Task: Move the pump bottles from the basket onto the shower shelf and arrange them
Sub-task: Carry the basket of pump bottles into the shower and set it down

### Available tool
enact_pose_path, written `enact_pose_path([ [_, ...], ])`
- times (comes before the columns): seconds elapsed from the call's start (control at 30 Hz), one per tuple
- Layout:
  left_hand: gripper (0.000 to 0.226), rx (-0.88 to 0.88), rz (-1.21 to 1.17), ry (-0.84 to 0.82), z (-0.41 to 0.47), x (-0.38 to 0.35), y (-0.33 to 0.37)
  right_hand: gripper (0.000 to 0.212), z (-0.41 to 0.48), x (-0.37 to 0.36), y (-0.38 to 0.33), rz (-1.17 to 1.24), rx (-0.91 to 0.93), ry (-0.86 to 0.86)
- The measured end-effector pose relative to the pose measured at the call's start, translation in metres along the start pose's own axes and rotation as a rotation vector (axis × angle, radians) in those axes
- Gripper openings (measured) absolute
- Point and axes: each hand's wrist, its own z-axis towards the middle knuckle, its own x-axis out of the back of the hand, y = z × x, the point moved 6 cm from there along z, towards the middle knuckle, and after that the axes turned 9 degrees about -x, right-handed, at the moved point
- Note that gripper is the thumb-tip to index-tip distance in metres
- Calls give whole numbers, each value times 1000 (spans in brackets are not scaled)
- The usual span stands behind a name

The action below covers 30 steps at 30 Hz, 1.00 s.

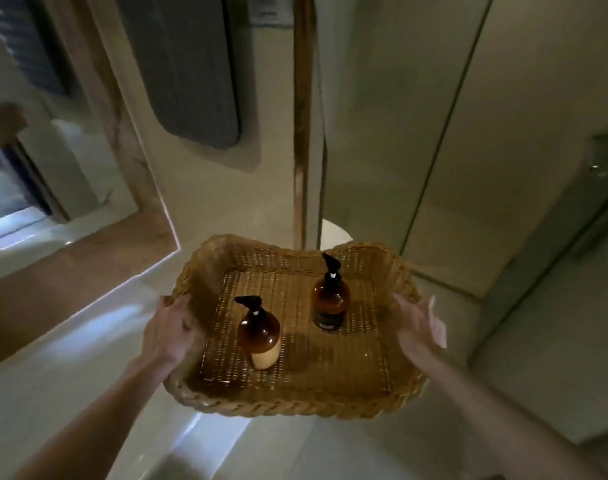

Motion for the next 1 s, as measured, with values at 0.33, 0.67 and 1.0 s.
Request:
enact_pose_path([
  [0.33,51,-240,-150,-155,90,-105,172,46,35,36,167,-90,-385,-6],
  [0.67,55,-405,-162,-292,146,-185,306,42,56,47,279,-36,-603,54],
  [1.0,46,-601,-137,-324,237,-227,396,47,127,57,306,-122,-696,102],
])
